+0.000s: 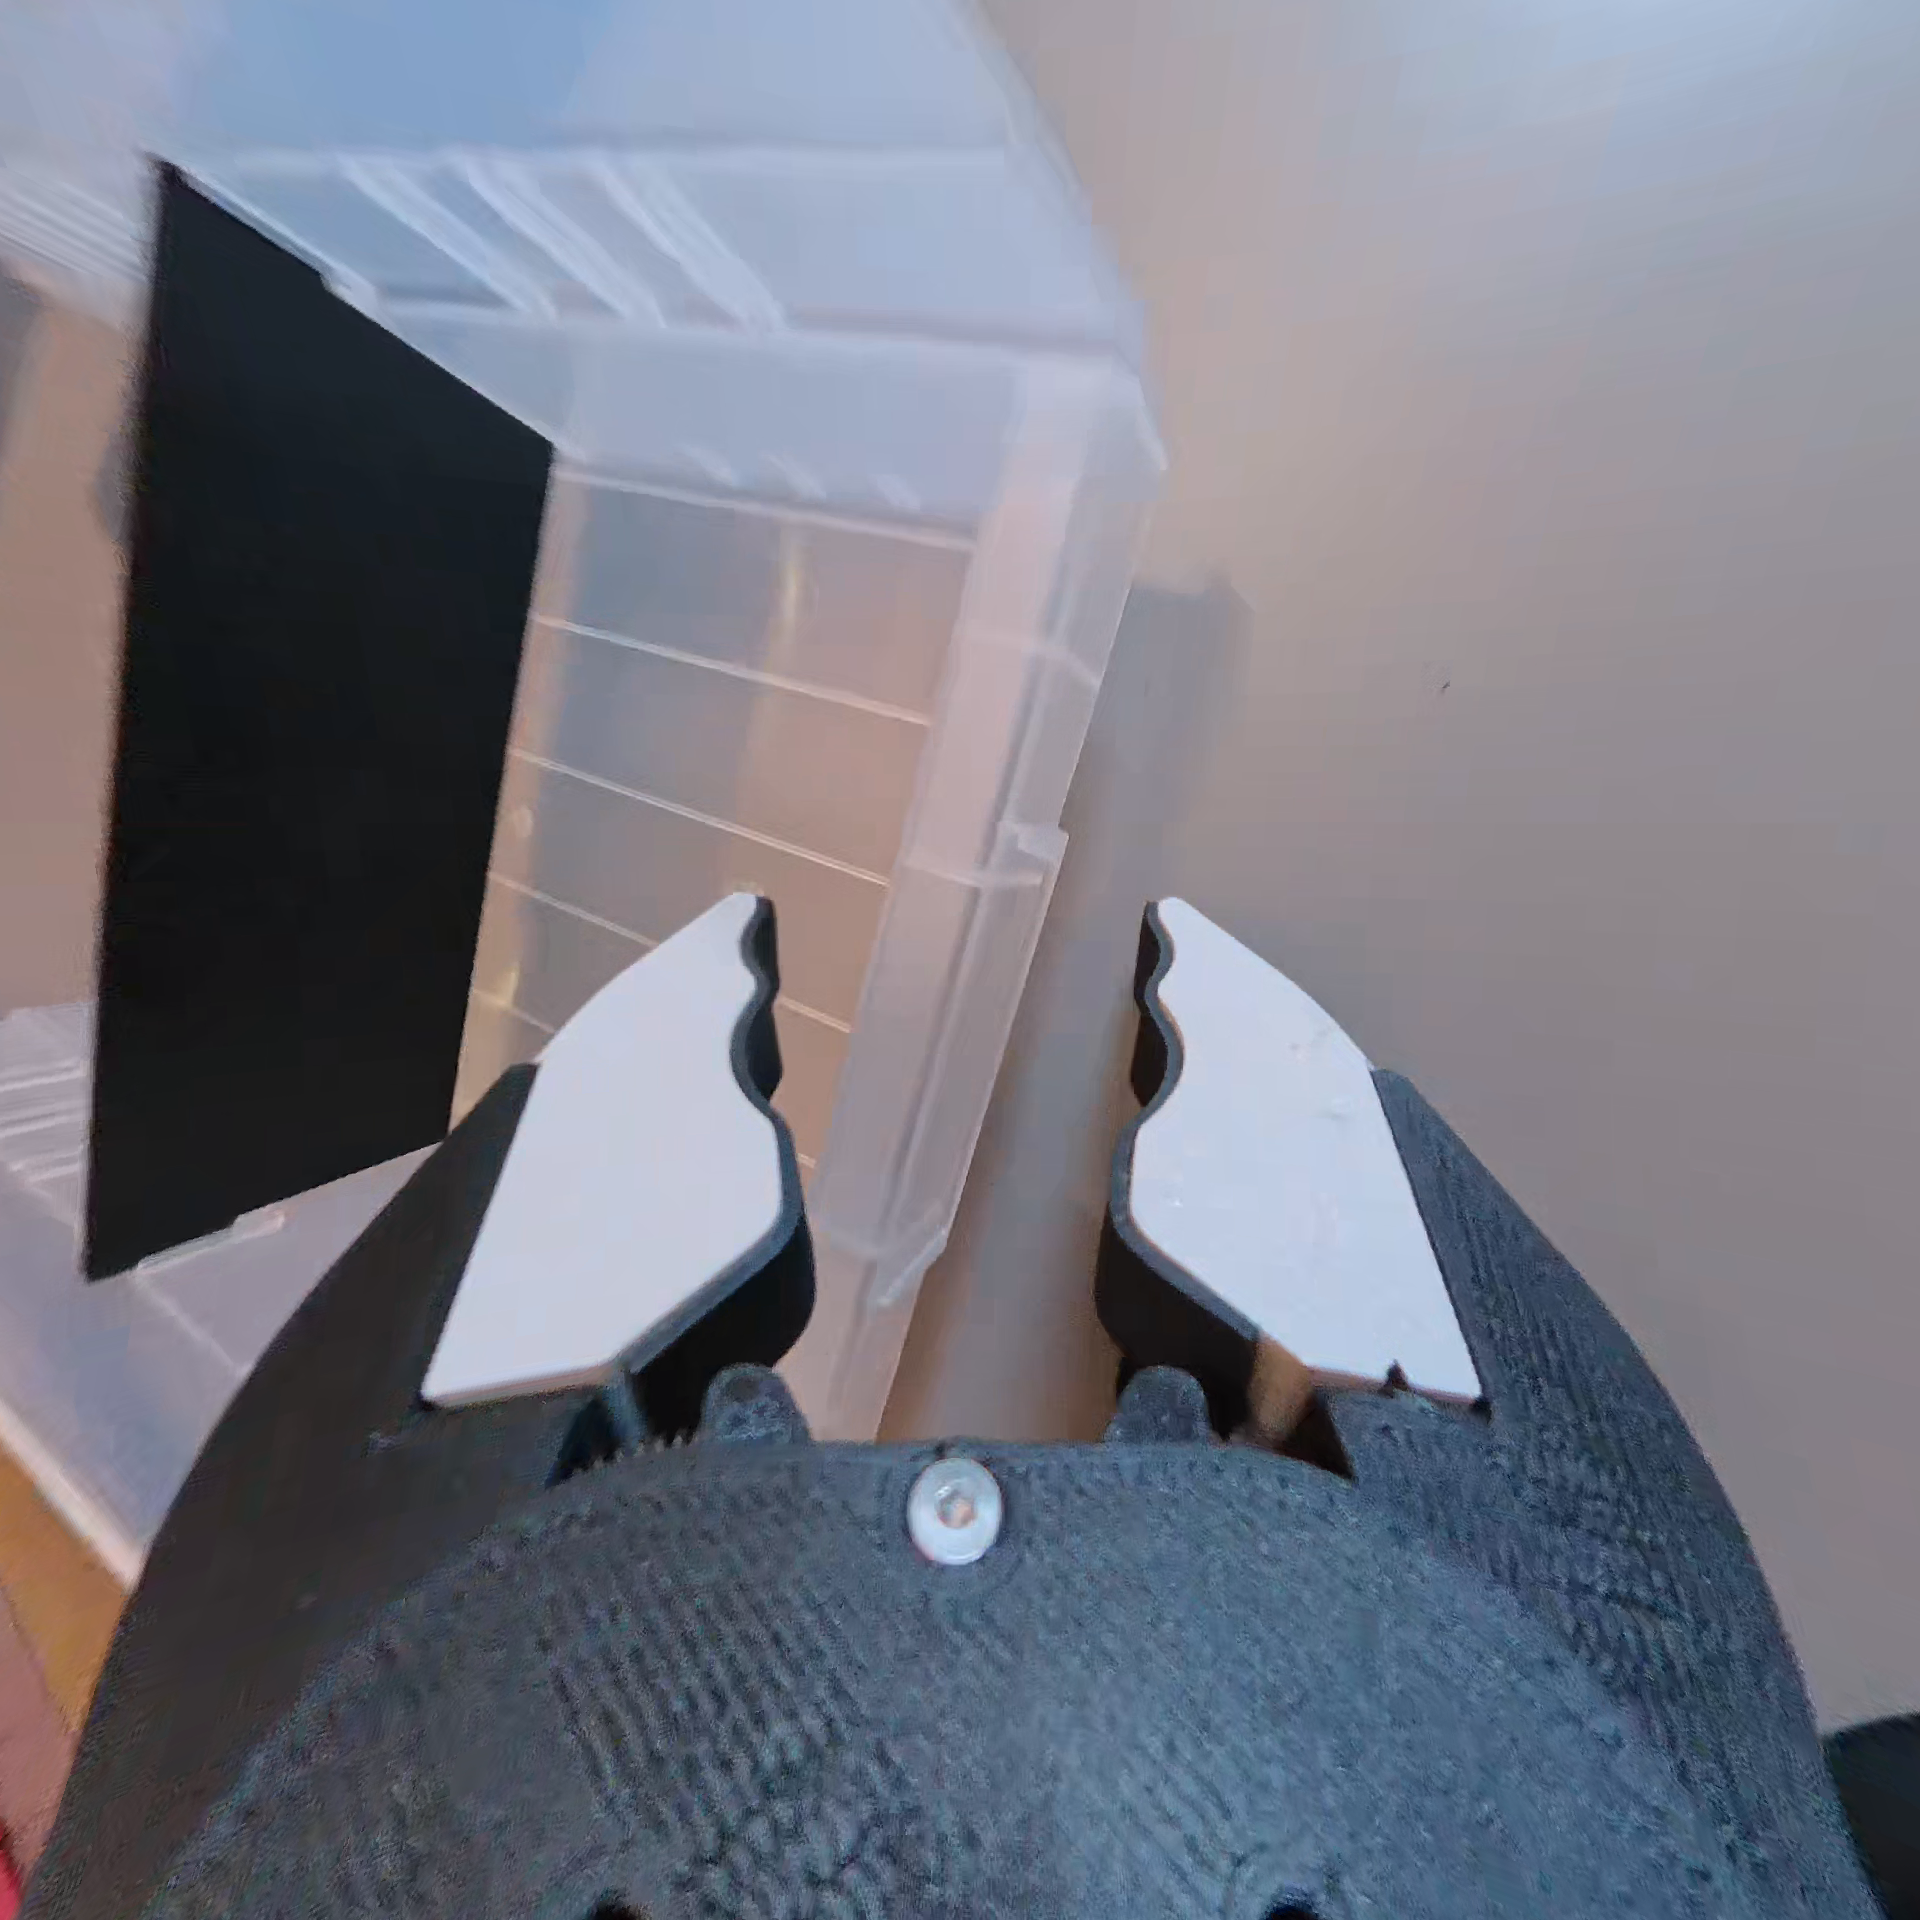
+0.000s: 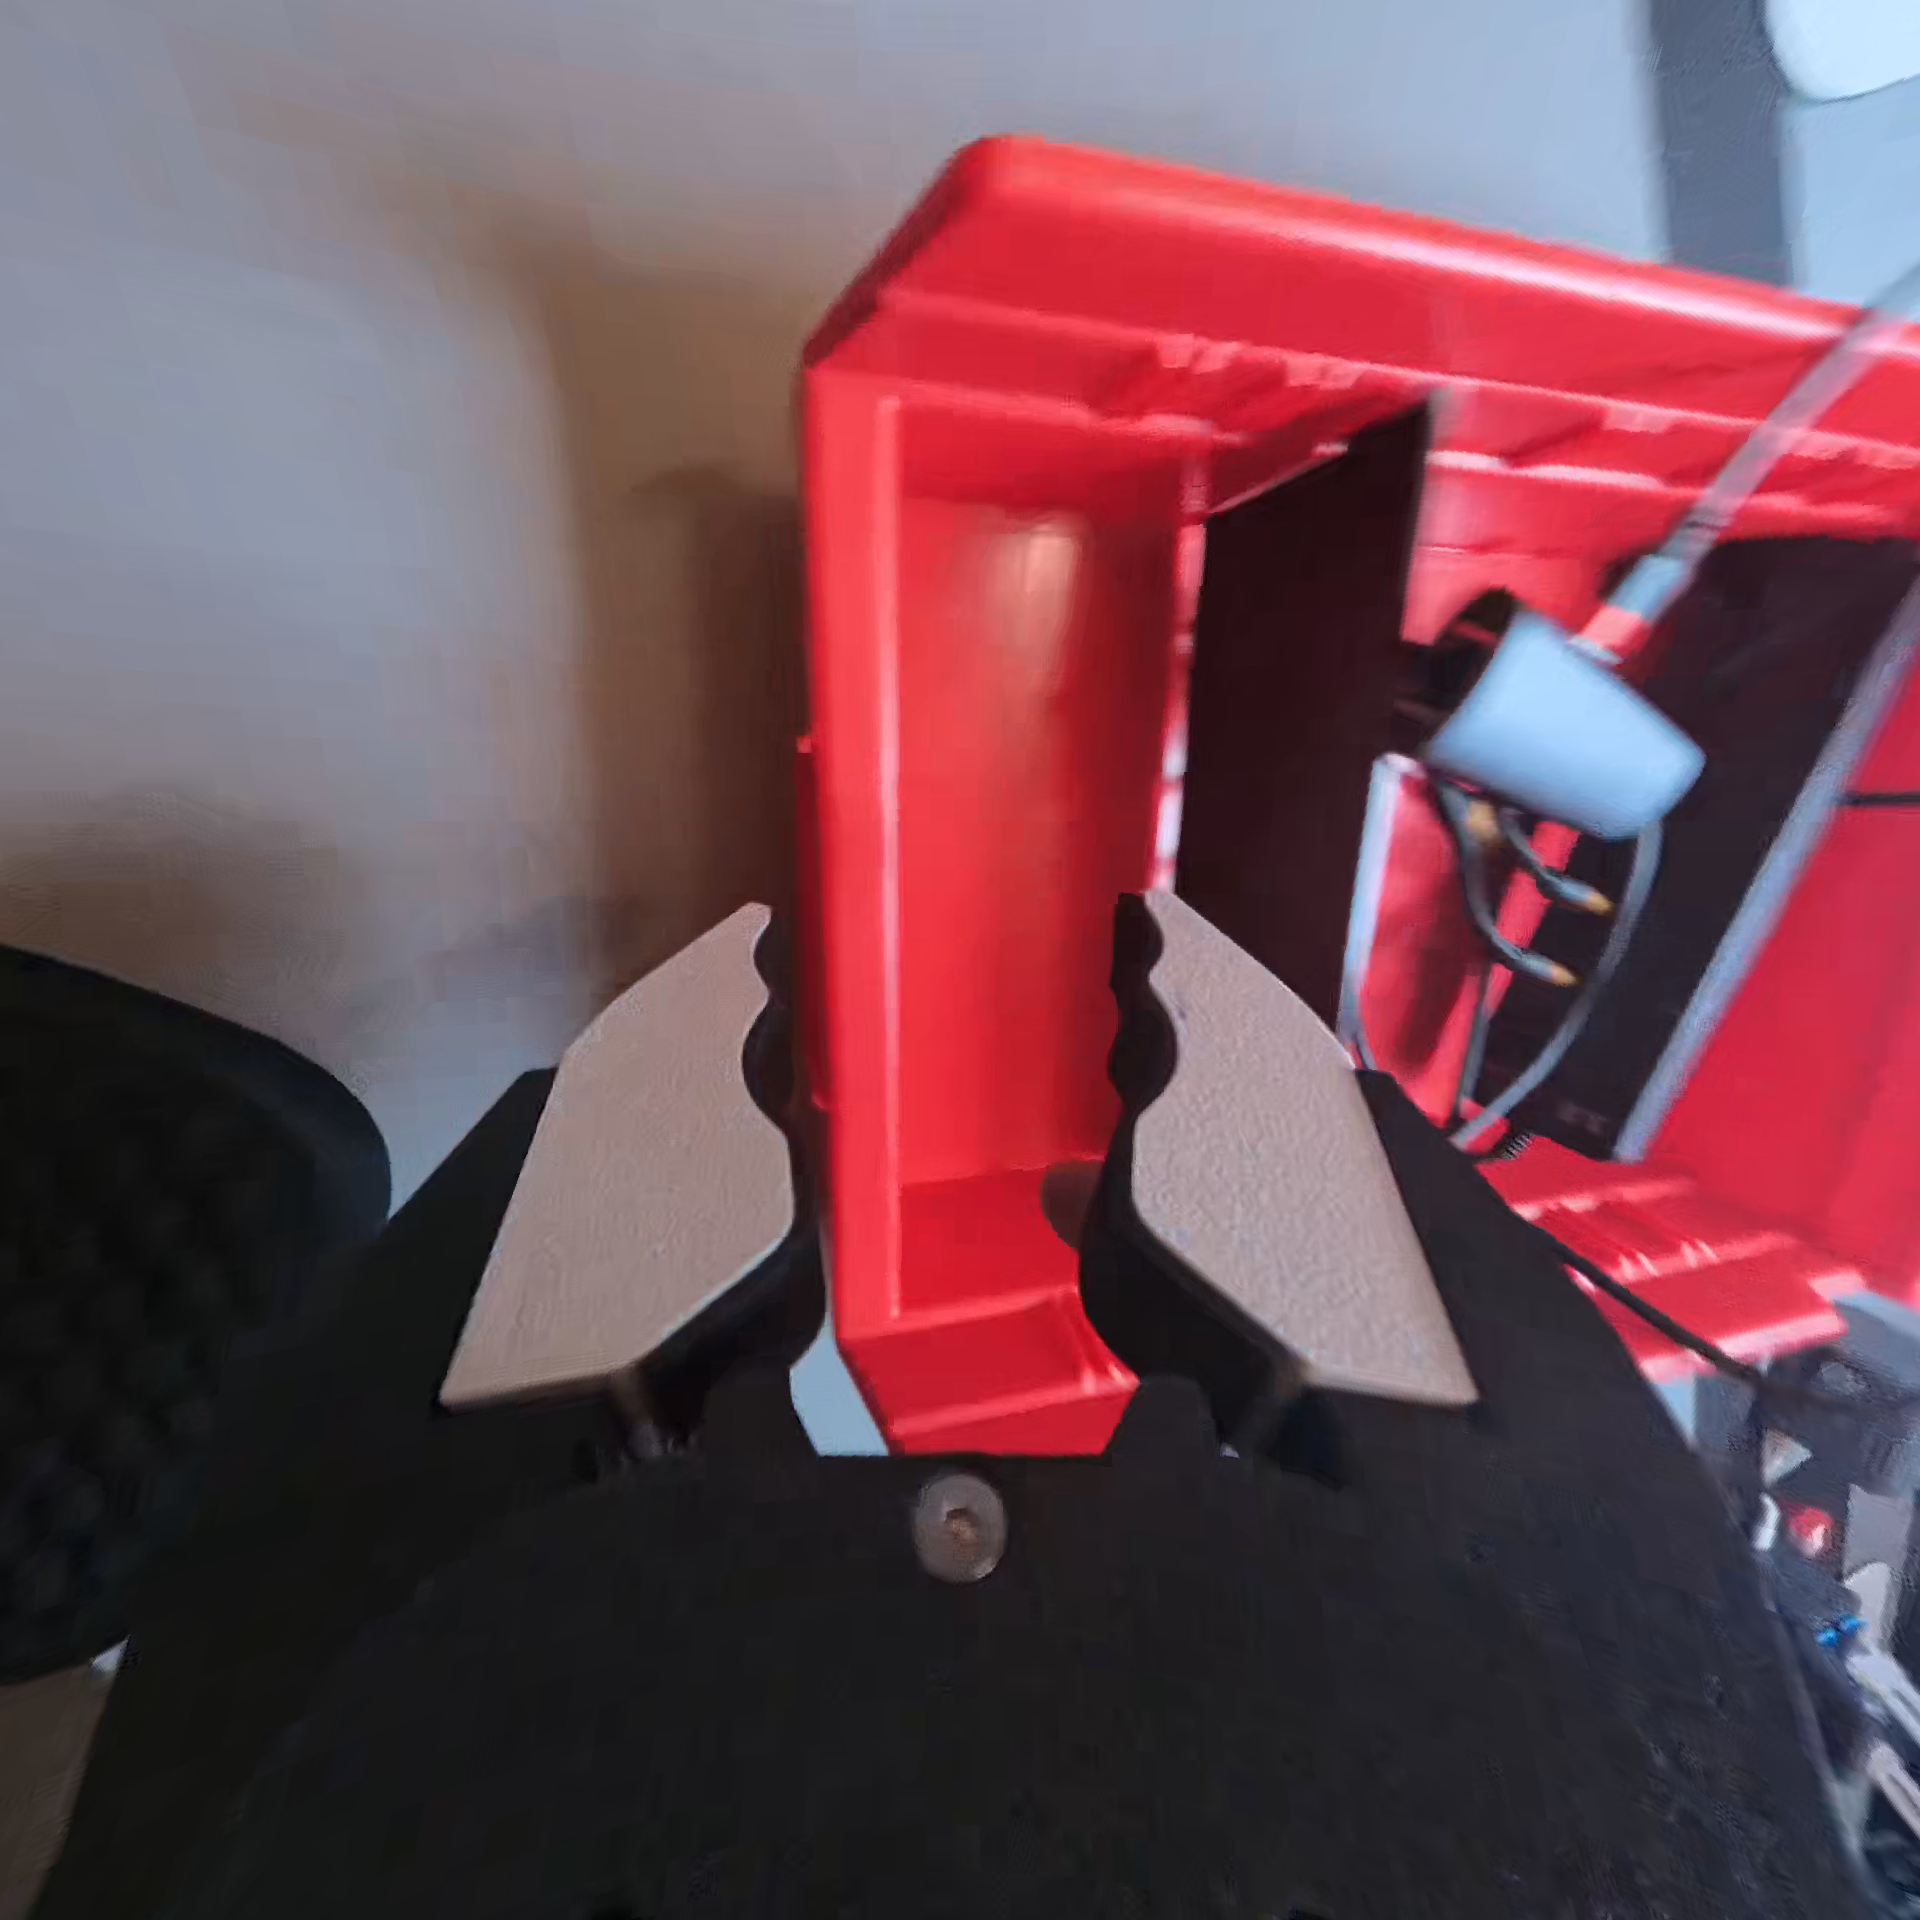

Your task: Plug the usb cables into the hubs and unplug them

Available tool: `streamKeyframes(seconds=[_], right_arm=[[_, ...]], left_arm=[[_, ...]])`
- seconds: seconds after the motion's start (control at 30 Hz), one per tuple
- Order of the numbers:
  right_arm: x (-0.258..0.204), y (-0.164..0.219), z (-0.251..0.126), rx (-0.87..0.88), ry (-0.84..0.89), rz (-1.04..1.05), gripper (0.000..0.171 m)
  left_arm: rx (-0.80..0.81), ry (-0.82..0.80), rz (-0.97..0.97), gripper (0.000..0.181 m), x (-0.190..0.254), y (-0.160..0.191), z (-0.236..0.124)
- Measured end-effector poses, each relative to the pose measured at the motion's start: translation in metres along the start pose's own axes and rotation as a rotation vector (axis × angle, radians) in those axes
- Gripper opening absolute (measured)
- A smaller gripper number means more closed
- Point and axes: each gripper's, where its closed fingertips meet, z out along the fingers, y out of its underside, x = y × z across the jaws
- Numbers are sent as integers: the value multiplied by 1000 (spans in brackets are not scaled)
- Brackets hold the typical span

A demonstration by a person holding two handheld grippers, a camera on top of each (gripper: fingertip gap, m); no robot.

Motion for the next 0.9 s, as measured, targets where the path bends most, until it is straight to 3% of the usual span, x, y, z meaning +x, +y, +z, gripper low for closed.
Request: streamKeyframes(seconds=[0.03,0.07,0.2,0.3,0.53,0.73,0.9], right_arm=[[-6,1,14,-39,-5,-25,61],[-8,1,26,-71,9,-51,61],[-14,-10,52,-96,69,-217,30],[-24,-15,50,-132,124,-319,33],[-101,-42,32,-23,127,-466,32],[-183,-77,-8,246,54,-438,29],[-230,-93,-78,652,-95,-236,29]], left_arm=[[-38,2,24,57,0,4,8],[-26,-5,44,39,-2,1,13],[53,-40,150,32,5,-25,21],[78,-68,233,32,24,-47,21],[225,15,454,32,95,-123,23],[394,117,464,29,132,-178,12],[534,136,439,31,141,-180,-23]])
